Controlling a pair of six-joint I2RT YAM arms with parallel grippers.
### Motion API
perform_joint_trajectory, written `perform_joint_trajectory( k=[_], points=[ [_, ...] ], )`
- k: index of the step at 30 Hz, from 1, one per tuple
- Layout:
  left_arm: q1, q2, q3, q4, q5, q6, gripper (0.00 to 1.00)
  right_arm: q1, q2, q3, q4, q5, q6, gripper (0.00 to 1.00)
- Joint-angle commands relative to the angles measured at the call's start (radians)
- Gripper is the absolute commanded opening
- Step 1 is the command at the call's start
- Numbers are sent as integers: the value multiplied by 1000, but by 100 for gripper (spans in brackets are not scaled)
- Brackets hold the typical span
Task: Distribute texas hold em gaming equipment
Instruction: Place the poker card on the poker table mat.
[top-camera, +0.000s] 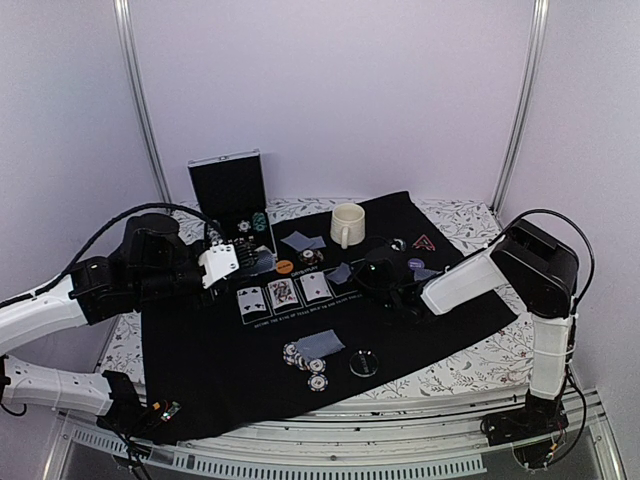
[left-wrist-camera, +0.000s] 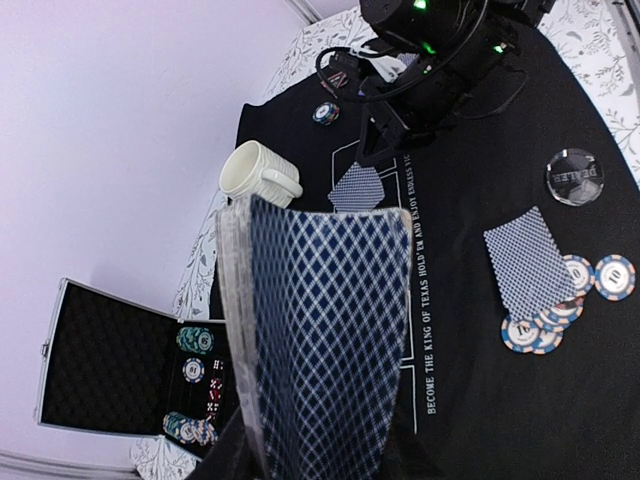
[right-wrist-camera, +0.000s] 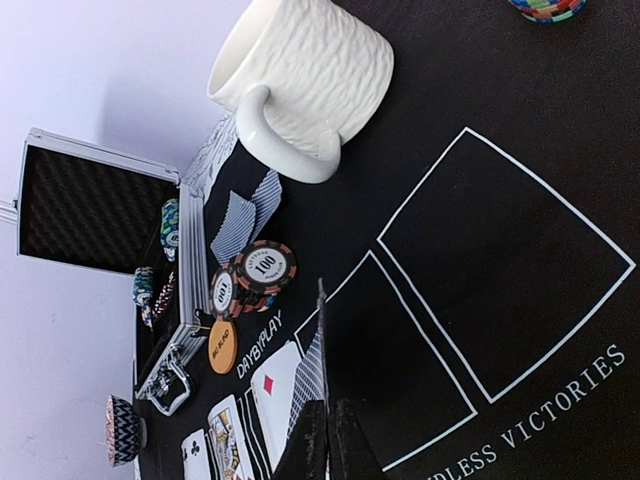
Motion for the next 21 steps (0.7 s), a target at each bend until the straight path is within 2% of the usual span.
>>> perform_joint_trajectory(
  k=[1, 10, 11, 16, 20, 21],
  points=[
    [-11, -3, -11, 39, -6, -13, 30, -5, 32, 10, -34, 24, 47, 7],
    [-11, -4, -10, 36, -13, -17, 31, -9, 45, 7, -60, -49, 48, 18],
    [-11, -3, -11, 35, -12, -17, 31, -8, 44, 7, -60, -55, 46, 22],
    [-12, -1, -11, 31, -12, -19, 31, -7, 33, 14, -62, -66, 6, 30],
    [-12, -6, -14, 31, -11, -19, 31, -12, 28, 14, -64, -66, -13, 30],
    [-11, -7, -14, 31, -11, -19, 32, -14, 28, 15, -64, -70, -16, 26]
  ],
)
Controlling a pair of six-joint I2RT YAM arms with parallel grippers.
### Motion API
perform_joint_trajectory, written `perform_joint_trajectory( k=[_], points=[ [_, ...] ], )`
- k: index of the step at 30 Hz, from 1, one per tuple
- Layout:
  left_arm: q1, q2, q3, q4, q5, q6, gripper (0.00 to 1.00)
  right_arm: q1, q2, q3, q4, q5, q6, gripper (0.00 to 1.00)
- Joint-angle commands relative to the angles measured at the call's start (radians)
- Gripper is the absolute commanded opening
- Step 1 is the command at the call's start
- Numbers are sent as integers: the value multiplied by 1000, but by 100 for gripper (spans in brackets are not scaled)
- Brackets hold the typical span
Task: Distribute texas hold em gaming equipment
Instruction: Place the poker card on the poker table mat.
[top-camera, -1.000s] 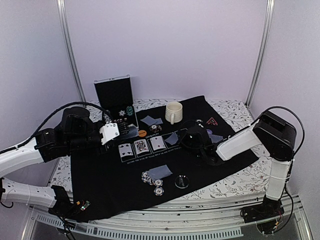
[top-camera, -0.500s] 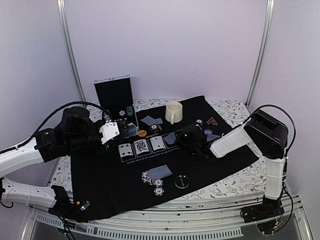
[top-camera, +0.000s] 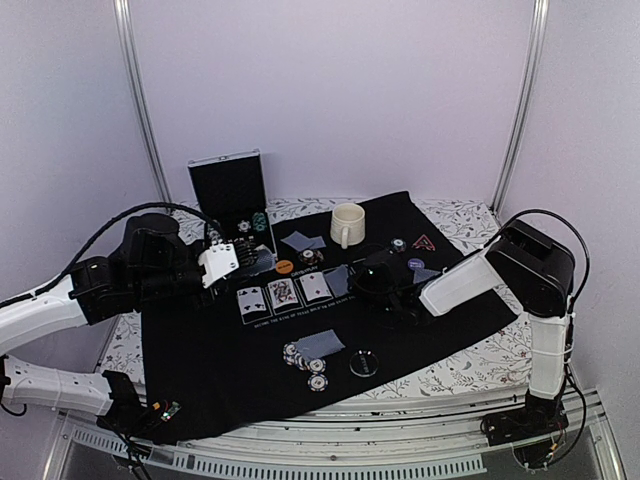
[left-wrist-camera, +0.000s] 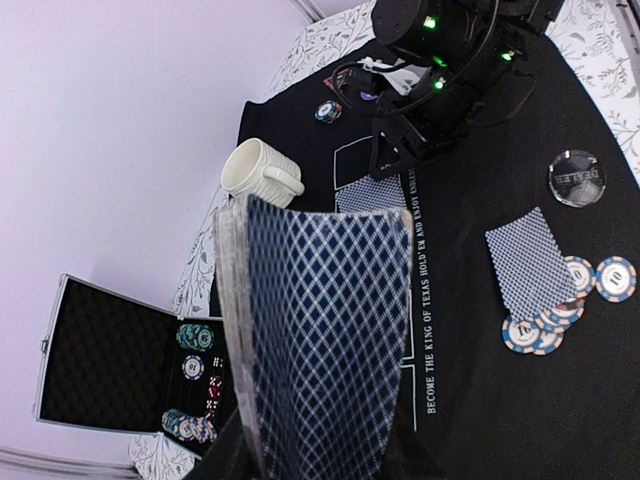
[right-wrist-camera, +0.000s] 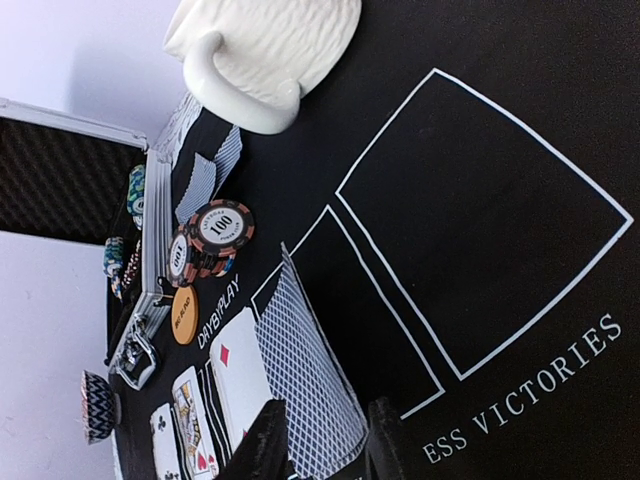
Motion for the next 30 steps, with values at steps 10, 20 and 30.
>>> perform_joint_trajectory(
  k=[10, 20, 30],
  points=[
    [-12, -20, -17, 31, 5, -11, 32, -35, -22, -5, -9, -47, -59, 2],
    [-11, -16, -23, 30, 29, -13, 33, -38, -149, -89, -38, -73, -155, 1],
    [-14, 105, -14, -25, 327, -41, 32, -62, -561, -191, -108, -245, -727, 1]
  ],
)
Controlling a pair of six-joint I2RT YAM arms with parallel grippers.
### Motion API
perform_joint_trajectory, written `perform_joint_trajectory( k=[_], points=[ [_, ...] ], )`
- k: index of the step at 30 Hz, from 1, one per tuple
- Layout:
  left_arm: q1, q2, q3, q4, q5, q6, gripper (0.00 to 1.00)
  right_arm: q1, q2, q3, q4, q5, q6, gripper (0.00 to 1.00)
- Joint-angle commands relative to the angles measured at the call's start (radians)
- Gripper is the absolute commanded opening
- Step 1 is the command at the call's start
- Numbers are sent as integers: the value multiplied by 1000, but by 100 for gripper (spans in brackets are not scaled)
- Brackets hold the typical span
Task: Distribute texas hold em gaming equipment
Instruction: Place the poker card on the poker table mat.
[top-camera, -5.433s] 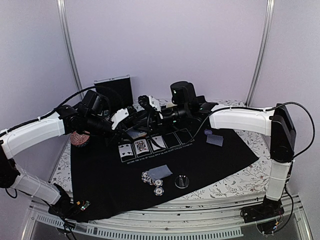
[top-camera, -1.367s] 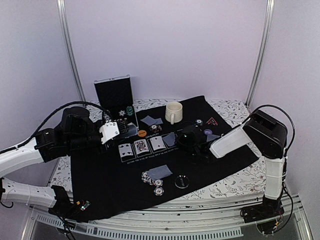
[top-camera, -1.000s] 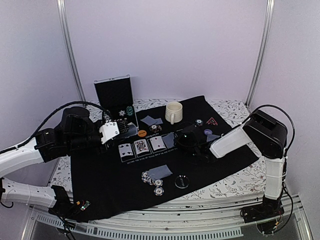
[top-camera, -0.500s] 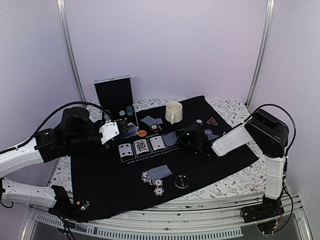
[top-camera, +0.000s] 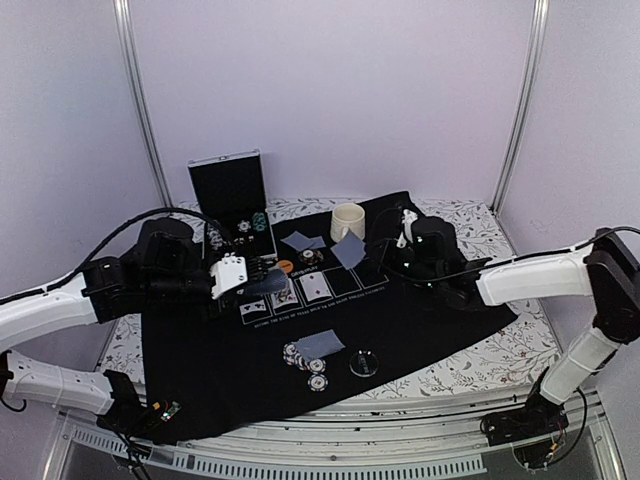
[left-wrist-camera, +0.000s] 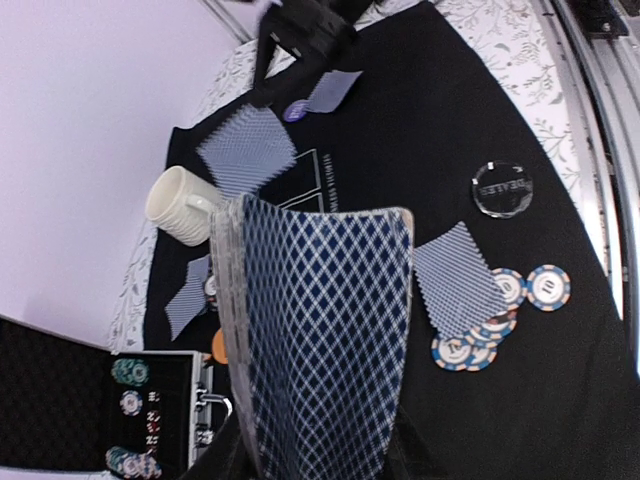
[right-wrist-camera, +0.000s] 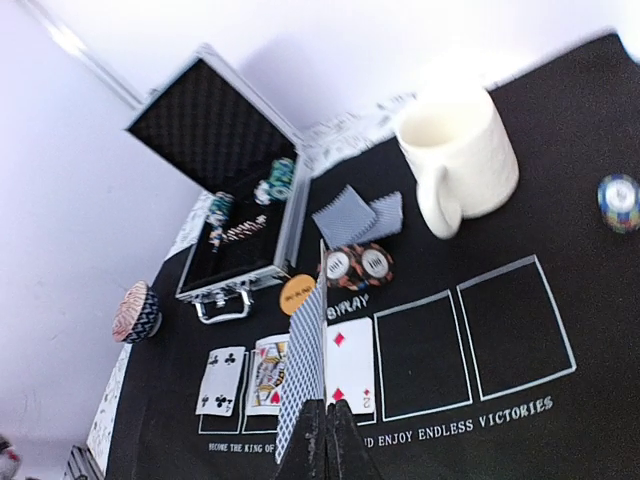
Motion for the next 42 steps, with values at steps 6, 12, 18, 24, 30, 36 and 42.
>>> perform_joint_trajectory(
  k=[6, 12, 18, 24, 30, 36, 42],
  points=[
    [-18, 139, -6, -42, 225, -66, 27, -47, -313, -69, -139, -268, -379, 1],
    [-24, 178, -81, -144, 261, -82, 38, -45, -332, -26, -204, -429, -492, 1],
    [-70, 308, -114, -241, 121, -116, 54, -36, -328, -22, -255, -555, -541, 1],
    [-75, 325, -129, -218, 87, -114, 77, 12, -309, -14, -232, -619, -559, 2],
    [-75, 252, -106, -205, 49, -132, 98, 38, -287, 8, -236, -670, -570, 1],
    [-73, 3, -40, -59, 77, -185, 98, 69, -262, 41, -241, -715, -594, 2],
    [-56, -56, -51, 241, 219, -465, 78, 99, -208, 104, -236, -790, -628, 1]
  ],
)
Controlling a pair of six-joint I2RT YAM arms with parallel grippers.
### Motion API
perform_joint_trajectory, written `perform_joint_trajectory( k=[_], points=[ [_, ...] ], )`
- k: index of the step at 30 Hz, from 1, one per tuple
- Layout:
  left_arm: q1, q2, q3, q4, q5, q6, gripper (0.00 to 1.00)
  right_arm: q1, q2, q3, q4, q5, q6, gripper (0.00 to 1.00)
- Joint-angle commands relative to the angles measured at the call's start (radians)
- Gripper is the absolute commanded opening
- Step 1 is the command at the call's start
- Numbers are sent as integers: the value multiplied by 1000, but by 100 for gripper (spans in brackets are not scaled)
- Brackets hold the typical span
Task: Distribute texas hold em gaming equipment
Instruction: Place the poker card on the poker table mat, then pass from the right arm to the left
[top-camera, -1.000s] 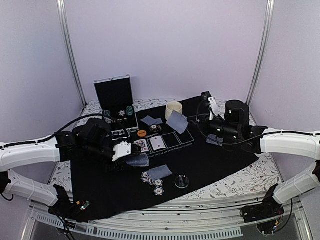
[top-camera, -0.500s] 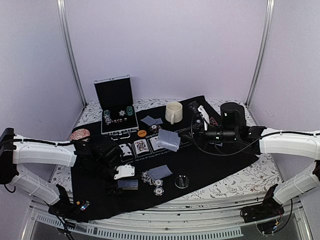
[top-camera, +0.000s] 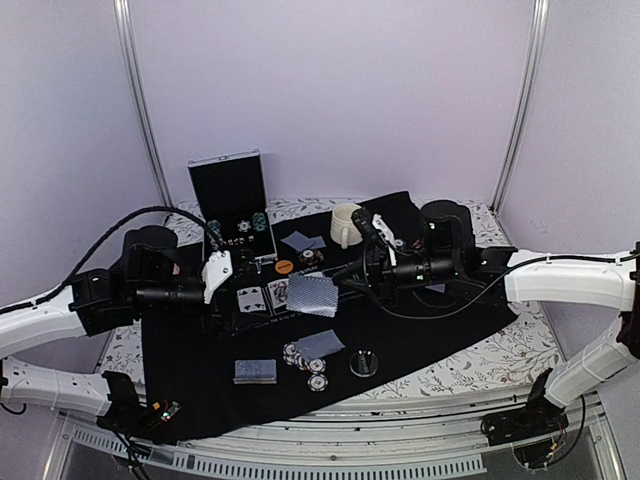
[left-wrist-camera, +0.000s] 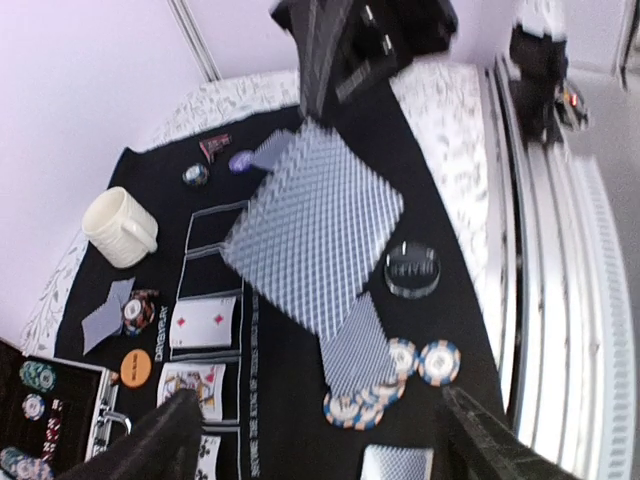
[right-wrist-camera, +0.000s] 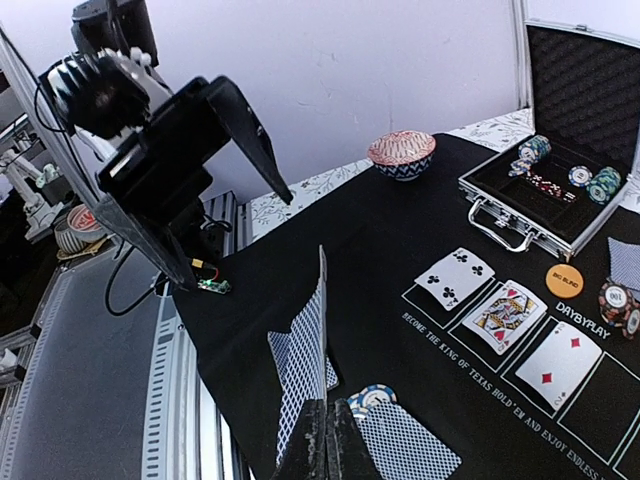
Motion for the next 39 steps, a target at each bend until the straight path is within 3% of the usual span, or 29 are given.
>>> perform_joint_trajectory(
  k=[1, 3, 4, 10, 16, 21, 23, 26, 30, 32, 39],
  points=[
    [13, 26, 22, 228, 106, -232, 73, 23, 36, 66, 8, -84, -42, 1],
    [37, 50, 38, 228, 99, -283, 55, 31, 40, 80, 7, -107, -58, 2],
    [62, 62, 36, 231, 107, -299, 51, 38, 42, 85, 8, -118, -68, 1],
    [116, 110, 15, 300, 226, -313, 56, 54, 56, 103, 10, -156, -104, 1],
    [120, 115, -25, 425, 481, -323, 49, 63, 61, 111, 29, -146, -125, 1],
    [120, 126, -41, 442, 578, -317, 24, 62, 69, 123, 50, -136, -131, 1],
    [119, 137, -27, 411, 575, -301, 20, 63, 67, 130, 49, -127, -139, 1],
    [120, 152, 6, 342, 542, -263, 26, 63, 55, 128, 49, -121, -150, 1],
    [120, 155, 10, 326, 486, -255, 49, 63, 39, 116, 58, -107, -154, 1],
    [120, 153, 0, 345, 463, -264, 53, 63, 37, 112, 66, -103, -151, 1],
    [120, 180, -24, 394, 456, -287, 8, 63, 41, 78, 104, -89, -133, 1]
  ],
)
